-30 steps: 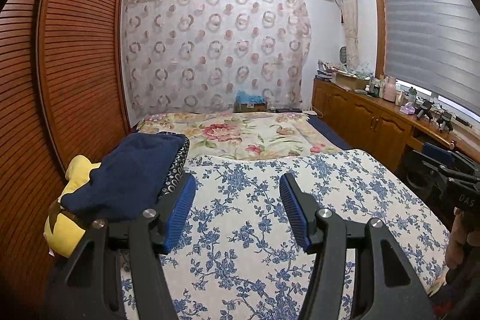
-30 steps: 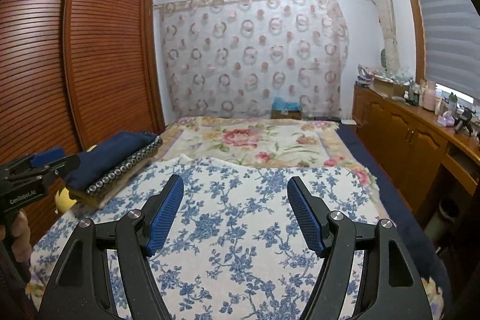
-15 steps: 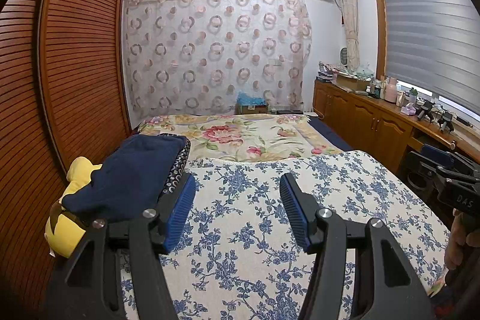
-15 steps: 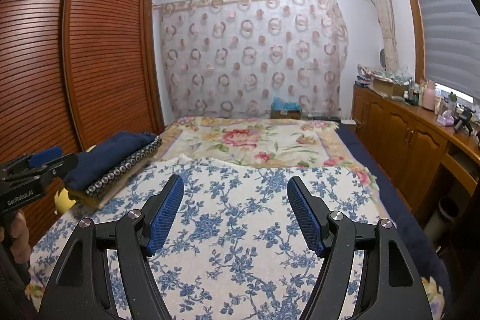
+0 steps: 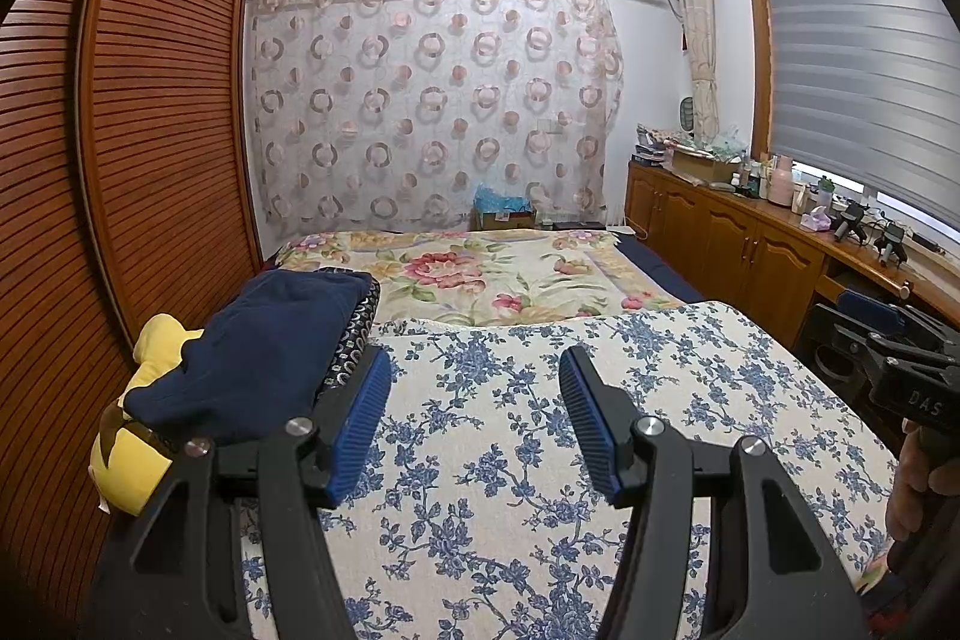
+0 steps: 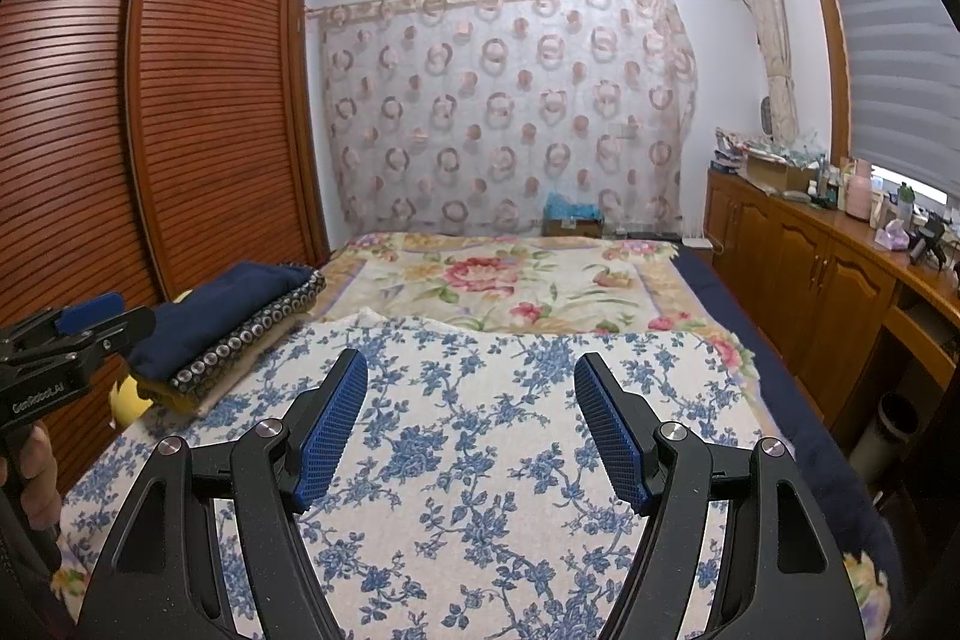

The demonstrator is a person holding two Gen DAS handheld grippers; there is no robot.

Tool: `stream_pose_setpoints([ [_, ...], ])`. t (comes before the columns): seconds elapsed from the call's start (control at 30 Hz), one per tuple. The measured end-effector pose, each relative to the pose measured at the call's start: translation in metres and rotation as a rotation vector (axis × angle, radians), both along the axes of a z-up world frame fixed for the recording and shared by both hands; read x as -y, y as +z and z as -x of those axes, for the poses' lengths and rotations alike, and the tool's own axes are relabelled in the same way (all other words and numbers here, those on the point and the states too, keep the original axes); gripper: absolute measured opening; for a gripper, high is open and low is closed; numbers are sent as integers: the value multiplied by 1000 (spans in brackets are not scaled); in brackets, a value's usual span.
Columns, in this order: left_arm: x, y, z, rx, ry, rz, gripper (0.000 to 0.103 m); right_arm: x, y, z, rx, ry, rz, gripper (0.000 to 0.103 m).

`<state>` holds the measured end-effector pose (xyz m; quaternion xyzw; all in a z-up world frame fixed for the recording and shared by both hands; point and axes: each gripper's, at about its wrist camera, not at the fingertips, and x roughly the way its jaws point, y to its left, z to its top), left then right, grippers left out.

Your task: Fold small clothes

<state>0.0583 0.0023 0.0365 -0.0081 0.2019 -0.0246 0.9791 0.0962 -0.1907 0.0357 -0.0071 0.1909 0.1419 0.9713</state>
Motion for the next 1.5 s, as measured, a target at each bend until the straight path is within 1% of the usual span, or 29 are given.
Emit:
stream_pose_setpoints([
  [0.63,-1,4,2,7,5,-1,58,-2,-1,1,1,1,0,74],
  [1.5,-1,1,2,7,5,-1,58,0,-2,1,1,0,0,74],
])
